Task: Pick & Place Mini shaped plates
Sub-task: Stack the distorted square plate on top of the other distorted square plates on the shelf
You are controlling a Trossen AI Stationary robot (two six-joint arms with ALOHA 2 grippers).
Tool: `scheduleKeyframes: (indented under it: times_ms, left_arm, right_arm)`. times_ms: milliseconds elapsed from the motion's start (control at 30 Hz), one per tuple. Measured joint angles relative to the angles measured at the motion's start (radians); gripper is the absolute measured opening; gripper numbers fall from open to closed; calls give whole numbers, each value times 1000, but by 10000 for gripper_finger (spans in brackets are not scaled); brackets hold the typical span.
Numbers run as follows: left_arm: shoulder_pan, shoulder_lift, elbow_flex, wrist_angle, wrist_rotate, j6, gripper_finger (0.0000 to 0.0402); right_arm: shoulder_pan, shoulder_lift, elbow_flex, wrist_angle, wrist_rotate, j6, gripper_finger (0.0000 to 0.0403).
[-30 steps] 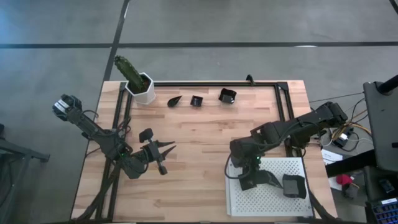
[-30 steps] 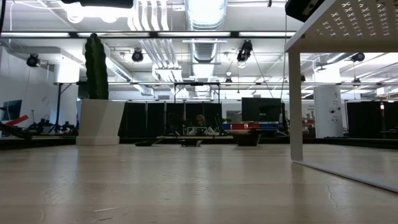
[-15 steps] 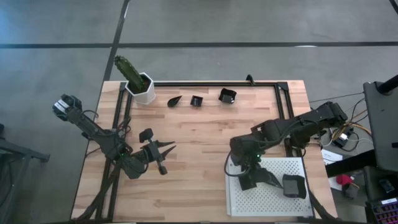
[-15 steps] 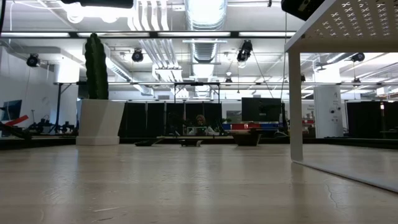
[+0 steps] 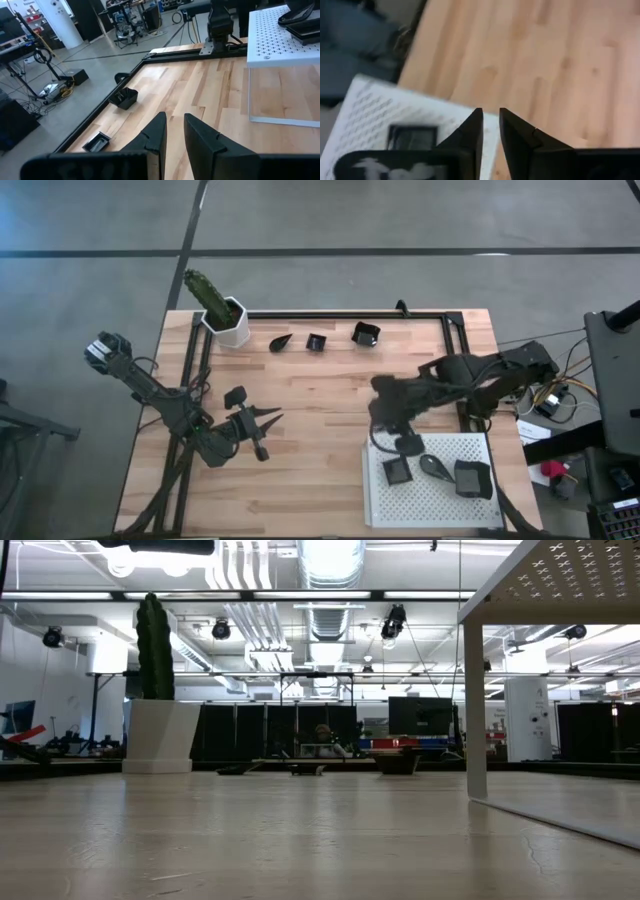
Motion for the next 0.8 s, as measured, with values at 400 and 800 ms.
scheduleKeyframes:
  times_ms: [400, 800]
  left_arm:
    - [2, 2, -39, -4, -2, -43, 62]
    - [2, 2, -47, 8, 1, -46, 62]
  right_arm:
    - [-139, 0, 40, 1, 232, 185, 9]
    - [-430, 2, -53, 26, 244, 243, 8]
